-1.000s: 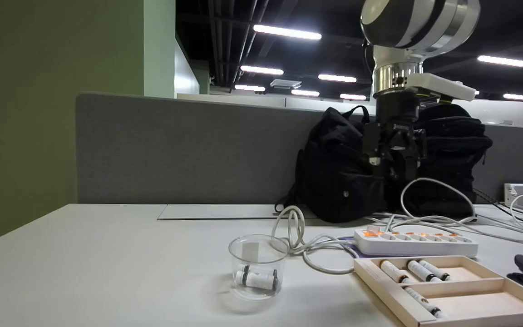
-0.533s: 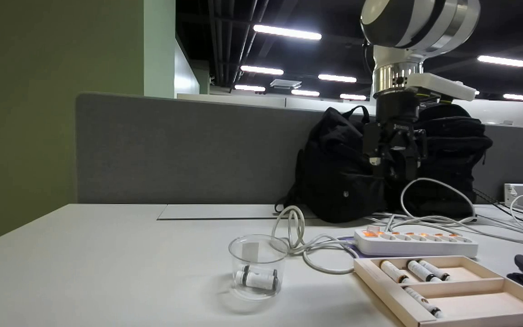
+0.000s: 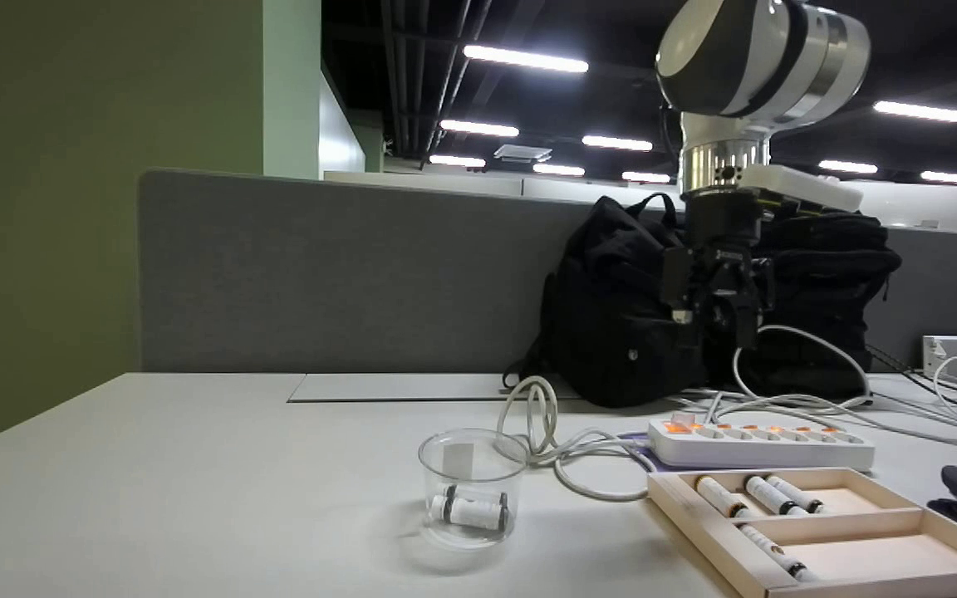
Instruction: Pick up the object in the tray and put it in the bowl.
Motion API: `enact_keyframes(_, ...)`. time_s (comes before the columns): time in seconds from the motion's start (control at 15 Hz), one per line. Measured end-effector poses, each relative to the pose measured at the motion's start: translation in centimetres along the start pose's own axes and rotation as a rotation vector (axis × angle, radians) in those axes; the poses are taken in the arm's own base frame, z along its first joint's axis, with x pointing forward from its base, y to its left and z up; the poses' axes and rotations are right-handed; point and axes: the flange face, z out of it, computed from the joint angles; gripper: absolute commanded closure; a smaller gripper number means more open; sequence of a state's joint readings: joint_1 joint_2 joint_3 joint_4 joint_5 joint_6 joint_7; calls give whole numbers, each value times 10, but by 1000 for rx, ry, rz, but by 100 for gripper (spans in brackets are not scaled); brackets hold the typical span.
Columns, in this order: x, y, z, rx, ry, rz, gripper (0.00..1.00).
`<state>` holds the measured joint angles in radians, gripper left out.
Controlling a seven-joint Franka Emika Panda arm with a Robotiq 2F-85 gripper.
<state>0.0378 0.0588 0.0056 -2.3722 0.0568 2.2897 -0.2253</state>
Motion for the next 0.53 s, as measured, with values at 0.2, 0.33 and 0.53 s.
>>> enact_keyframes(0.2,12,10,32,9,1,-13,0)
enact_keyframes(0.33,21,14,54,20,-2,-28,0)
enact_keyframes(0.53,34,14,85,30,-21,-37,0)
